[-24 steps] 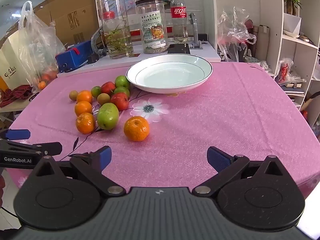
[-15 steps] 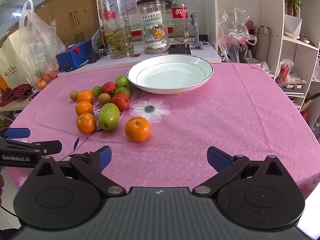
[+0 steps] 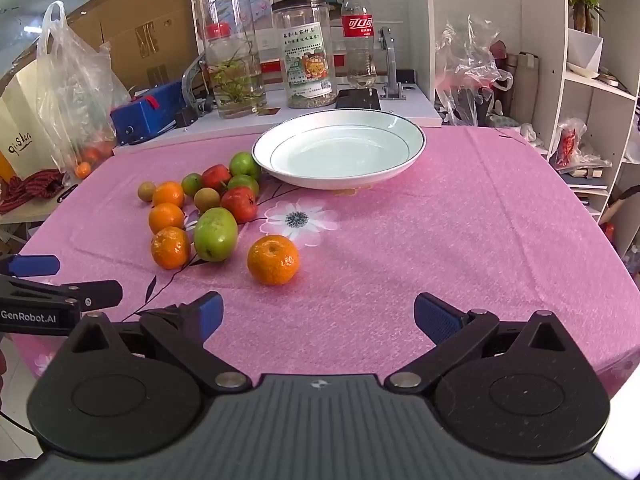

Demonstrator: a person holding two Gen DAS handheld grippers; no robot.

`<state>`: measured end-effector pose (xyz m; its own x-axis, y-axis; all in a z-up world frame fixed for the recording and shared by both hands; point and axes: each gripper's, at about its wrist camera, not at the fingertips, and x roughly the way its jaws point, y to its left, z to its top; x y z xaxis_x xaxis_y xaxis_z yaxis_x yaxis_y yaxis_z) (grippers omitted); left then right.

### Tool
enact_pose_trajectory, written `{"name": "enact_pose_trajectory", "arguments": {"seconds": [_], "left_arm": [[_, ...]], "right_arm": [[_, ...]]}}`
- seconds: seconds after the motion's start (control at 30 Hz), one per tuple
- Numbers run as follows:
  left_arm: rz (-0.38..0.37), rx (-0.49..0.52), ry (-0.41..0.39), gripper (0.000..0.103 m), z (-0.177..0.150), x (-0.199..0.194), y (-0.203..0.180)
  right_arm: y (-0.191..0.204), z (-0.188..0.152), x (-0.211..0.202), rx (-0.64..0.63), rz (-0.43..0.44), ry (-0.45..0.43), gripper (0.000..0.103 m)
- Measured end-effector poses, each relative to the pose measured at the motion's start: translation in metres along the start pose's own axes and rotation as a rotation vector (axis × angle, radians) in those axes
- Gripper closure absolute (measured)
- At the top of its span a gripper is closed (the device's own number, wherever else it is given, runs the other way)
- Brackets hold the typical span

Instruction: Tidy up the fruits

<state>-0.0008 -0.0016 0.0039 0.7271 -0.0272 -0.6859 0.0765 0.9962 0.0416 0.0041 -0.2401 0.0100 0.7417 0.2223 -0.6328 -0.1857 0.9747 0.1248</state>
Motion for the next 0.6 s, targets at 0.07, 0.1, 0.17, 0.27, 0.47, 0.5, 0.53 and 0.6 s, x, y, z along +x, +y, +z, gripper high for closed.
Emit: {"name": "enact_pose_trajectory", "arguments": {"seconds": [0.07, 0.1, 0.17, 0.27, 0.47, 0.5, 0.53, 0.6], "left_arm": [[0.000, 0.000, 0.001, 0.000, 0.0004, -0.0002, 0.0000], [-0.001, 0.000, 0.001, 0.000, 0.0006, -0.0003, -0.0001], [-0.001, 0.000, 0.000, 0.000, 0.0005, -0.0003, -0.0002], [-0.002, 0.000, -0.001, 0.000, 0.0005, -0.0011, -0.0009], [-0.007, 0.000, -0.004, 0.000, 0.0004, -0.0021, -0.0012], [-0.007, 0.000, -0.003, 0.000, 0.0004, -0.0021, -0.0011], [-0.007, 0.000, -0.003, 0.000, 0.0004, -0.0021, -0.0012], [-0.007, 0.000, -0.003, 0.000, 0.0006, -0.0023, -0.0014]], "right_arm": [[-0.0002, 0.0002, -0.0004, 0.000, 0.002, -0.001, 0.000], [-0.0002, 0.0000, -0.0005, 0.000, 0.002, -0.001, 0.000], [-0.0004, -0.0001, -0.0006, 0.000, 0.001, 0.000, 0.000], [-0.0004, 0.0001, -0.0007, -0.001, 0.003, -0.001, 0.000], [0.0010, -0.0001, -0.0016, -0.004, 0.003, -0.003, 0.000], [0.0010, -0.0002, -0.0015, -0.004, 0.003, -0.004, 0.000], [0.0010, -0.0002, -0.0014, -0.004, 0.003, -0.004, 0.000], [0.0010, -0.0001, -0.0015, -0.004, 0.003, -0.004, 0.000]]}}
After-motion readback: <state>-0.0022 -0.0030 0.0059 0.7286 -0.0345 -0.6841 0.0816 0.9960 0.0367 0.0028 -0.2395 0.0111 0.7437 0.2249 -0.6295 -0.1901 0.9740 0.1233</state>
